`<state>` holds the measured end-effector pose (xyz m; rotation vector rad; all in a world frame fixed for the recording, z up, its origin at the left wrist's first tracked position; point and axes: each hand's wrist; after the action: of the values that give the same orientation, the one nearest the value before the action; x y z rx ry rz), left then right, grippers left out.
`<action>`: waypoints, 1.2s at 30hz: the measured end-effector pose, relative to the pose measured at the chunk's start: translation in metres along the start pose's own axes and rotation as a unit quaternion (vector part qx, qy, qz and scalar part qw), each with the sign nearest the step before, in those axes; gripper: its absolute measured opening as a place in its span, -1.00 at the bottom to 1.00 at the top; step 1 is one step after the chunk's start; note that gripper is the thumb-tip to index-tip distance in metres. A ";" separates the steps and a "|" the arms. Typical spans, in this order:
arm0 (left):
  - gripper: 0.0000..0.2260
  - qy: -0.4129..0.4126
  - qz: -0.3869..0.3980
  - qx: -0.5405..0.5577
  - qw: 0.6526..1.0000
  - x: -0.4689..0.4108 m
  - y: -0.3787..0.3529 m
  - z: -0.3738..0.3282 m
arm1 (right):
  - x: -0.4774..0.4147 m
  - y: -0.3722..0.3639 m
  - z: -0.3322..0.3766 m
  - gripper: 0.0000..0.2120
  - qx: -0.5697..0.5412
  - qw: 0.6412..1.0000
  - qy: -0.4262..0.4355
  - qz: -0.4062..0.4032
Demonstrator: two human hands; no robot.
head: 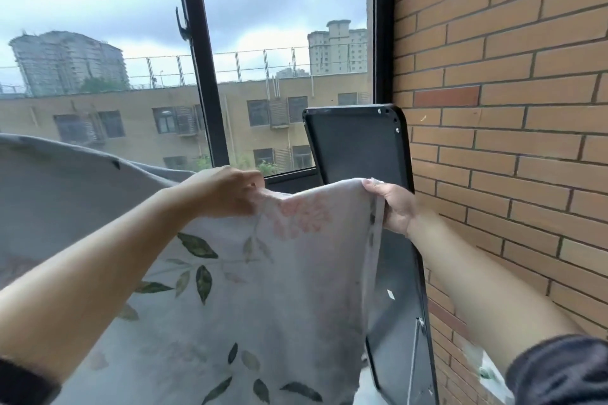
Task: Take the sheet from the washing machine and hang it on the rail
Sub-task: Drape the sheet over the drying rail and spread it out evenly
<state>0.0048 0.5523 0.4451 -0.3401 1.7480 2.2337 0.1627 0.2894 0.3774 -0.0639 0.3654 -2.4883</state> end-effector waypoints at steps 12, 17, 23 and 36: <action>-0.73 0.226 0.023 -0.055 0.972 -0.006 0.053 0.114 | -0.040 0.008 0.097 -0.88 0.195 0.980 0.014 -0.044; -0.82 0.251 -0.061 -0.069 0.964 0.007 0.056 0.126 | -0.035 -0.011 0.127 -0.86 0.323 0.945 -0.039 -0.013; -0.80 0.247 -0.016 -0.068 0.966 0.026 0.066 0.112 | -0.040 -0.040 0.142 -0.64 0.556 0.826 0.066 -0.071; -0.77 0.293 -0.079 -0.136 0.943 0.077 0.081 0.185 | -0.068 -0.065 0.144 -0.84 0.813 0.480 0.213 -0.250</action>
<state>-0.0987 0.7194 0.5353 -1.2708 1.5650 2.4058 0.1988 0.3441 0.5364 1.3567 -2.1442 -2.1663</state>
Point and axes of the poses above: each hand's wrist, its own x-axis away from the middle knuckle, its own y-axis out of the back of the hand, z = x × y, and after that the axes turned 1 degree about x, right-handed
